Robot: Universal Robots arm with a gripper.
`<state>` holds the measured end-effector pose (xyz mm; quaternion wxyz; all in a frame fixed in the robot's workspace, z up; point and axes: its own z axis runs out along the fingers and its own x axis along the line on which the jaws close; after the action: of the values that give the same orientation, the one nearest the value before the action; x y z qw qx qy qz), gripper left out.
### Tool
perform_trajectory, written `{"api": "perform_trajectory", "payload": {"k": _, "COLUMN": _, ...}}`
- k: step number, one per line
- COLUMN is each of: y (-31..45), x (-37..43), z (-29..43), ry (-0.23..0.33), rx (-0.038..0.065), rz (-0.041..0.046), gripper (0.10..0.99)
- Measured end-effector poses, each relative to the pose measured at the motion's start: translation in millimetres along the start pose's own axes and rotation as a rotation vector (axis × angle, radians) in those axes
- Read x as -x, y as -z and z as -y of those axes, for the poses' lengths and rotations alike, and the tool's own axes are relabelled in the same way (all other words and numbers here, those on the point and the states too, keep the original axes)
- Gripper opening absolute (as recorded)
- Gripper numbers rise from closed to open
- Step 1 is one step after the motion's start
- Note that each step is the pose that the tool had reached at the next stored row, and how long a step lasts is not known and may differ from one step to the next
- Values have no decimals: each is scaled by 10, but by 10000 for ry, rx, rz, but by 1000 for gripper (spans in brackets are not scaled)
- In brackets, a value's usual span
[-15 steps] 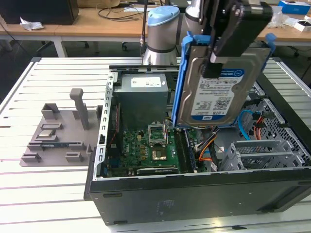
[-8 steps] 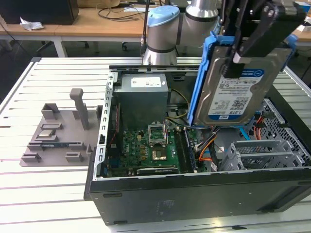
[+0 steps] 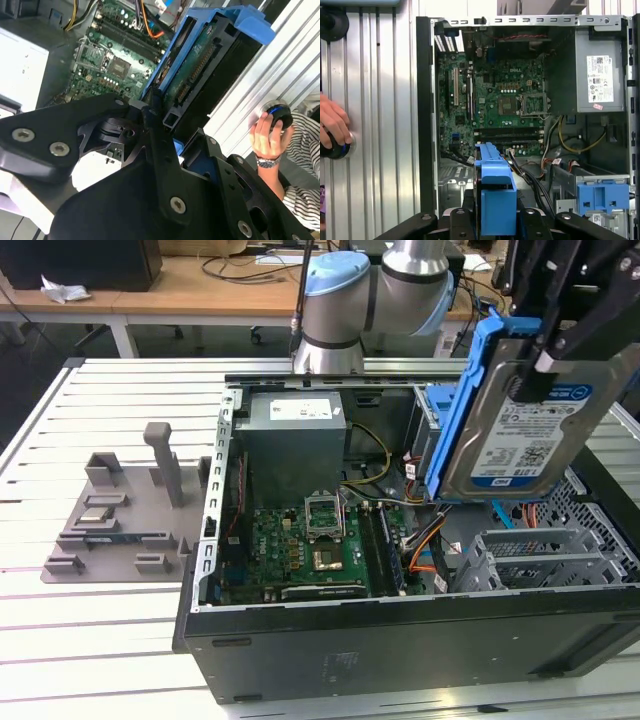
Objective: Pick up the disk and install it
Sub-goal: 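Pick up the disk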
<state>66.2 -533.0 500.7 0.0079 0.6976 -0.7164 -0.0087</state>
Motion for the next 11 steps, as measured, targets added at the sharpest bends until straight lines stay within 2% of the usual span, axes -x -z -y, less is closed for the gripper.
{"api": "perform_trajectory", "payload": {"k": 2, "y": -6, "x": -24, "z": 81, "ry": 2, "rx": 9, "rz": -1, "gripper": 369}}
{"api": "perform_trajectory", "payload": {"k": 3, "y": -11, "x": -68, "z": 103, "ry": 1, "rx": 13, "rz": 0, "gripper": 369}}
{"api": "perform_trajectory", "payload": {"k": 7, "y": -21, "x": -182, "z": 130, "ry": 2, "rx": 15, "rz": 41, "gripper": 369}}
{"api": "perform_trajectory", "payload": {"k": 8, "y": -22, "x": -229, "z": 145, "ry": 5, "rx": 19, "rz": 162, "gripper": 369}}
{"api": "perform_trajectory", "payload": {"k": 9, "y": -22, "x": -253, "z": 155, "ry": 8, "rx": 22, "rz": 320, "gripper": 369}}
{"api": "perform_trajectory", "payload": {"k": 11, "y": -21, "x": -276, "z": 166, "ry": 14, "rx": 28, "rz": 539, "gripper": 369}}
